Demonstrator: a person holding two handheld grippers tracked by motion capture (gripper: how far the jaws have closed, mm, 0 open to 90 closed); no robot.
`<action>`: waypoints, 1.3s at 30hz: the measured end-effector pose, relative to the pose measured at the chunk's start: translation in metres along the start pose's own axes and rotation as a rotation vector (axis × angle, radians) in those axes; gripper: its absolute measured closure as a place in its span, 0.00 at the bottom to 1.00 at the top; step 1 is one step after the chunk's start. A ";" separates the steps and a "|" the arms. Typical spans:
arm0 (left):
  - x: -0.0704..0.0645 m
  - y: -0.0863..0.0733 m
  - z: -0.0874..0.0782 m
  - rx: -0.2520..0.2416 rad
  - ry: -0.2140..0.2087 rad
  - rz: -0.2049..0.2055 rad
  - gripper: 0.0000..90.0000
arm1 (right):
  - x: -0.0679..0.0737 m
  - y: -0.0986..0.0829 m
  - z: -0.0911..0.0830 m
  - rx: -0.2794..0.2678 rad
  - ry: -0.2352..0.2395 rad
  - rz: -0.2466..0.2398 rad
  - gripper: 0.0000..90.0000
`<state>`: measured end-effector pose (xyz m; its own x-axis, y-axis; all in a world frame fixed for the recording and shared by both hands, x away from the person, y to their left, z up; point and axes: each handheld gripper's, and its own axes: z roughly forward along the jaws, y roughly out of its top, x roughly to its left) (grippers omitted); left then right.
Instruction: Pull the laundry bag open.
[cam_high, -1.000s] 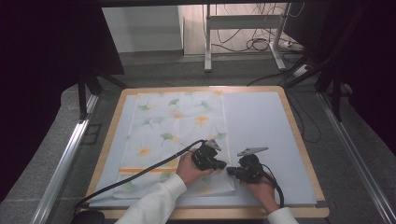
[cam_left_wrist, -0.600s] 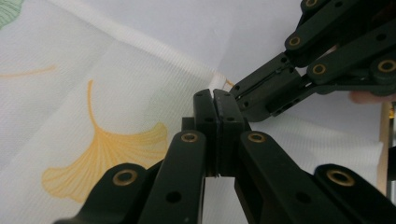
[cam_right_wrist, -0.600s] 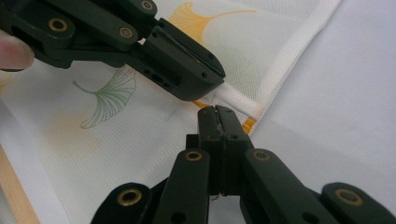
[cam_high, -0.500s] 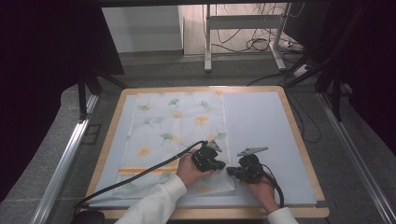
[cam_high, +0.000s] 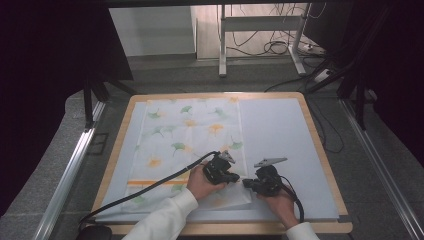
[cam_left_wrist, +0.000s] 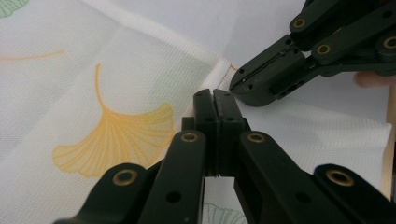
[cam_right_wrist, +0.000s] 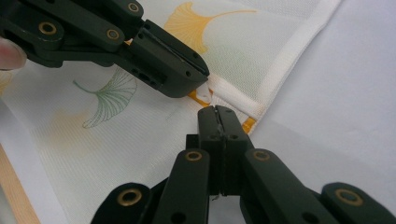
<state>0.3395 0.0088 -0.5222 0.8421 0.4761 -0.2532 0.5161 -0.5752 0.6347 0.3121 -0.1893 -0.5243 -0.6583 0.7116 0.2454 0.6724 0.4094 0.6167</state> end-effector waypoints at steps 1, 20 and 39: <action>0.001 0.000 0.000 -0.001 -0.008 0.001 1.00 | 0.000 0.000 0.000 0.000 0.001 0.001 1.00; 0.006 0.007 0.008 -0.046 -0.023 -0.051 0.91 | 0.000 0.000 0.000 0.001 -0.003 -0.010 1.00; -0.009 0.007 0.012 -0.033 0.059 0.000 0.95 | 0.002 -0.001 -0.001 0.002 -0.010 -0.012 1.00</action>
<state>0.3378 -0.0076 -0.5246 0.8307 0.5152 -0.2108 0.5102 -0.5531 0.6586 0.3102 -0.1887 -0.5238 -0.6629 0.7124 0.2302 0.6650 0.4191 0.6181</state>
